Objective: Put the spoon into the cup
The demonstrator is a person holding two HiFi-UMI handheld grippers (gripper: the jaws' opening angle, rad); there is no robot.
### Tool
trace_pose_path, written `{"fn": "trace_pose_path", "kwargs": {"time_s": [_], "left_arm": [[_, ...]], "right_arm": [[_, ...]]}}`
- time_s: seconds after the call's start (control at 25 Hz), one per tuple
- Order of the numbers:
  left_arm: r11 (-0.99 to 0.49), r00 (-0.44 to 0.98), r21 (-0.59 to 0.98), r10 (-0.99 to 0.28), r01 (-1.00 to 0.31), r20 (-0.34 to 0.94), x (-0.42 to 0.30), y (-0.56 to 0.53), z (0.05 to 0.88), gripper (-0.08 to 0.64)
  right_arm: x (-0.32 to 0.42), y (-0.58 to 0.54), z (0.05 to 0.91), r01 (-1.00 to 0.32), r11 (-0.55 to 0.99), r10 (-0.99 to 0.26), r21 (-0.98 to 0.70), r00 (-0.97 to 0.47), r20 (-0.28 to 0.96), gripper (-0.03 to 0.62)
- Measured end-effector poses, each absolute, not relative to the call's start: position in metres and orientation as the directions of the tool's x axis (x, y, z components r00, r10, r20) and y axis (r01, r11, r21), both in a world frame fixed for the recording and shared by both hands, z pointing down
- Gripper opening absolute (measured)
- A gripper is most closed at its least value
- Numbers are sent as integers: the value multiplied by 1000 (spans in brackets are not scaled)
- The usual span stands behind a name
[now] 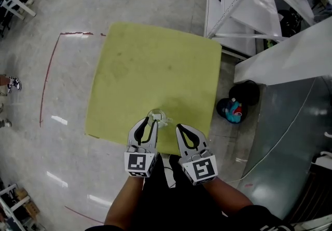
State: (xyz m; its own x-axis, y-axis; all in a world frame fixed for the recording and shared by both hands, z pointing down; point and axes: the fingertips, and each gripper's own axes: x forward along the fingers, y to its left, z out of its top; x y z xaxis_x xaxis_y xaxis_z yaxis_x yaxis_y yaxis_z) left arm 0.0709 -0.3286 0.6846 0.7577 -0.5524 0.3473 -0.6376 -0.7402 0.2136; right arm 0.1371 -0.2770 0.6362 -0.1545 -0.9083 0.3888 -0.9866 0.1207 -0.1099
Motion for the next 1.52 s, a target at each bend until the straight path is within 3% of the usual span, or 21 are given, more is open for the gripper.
{"fn": "trace_pose_path", "kwargs": {"time_s": [0.48, 0.8, 1.52], "left_arm": [[-773, 774, 134, -574, -620, 268, 71, -335, 615, 99], [-756, 749, 61, -630, -652, 208, 67, -338, 554, 8], [-765, 762, 11, -641, -644, 94, 45, -346, 484, 6]], "right_arm": [[136, -282, 587, -988, 124, -941, -95, -147, 306, 6], [138, -291, 545, -986, 151, -959, -66, -163, 232, 6], [123, -323, 475, -978, 196, -976, 71, -188, 112, 6]]}}
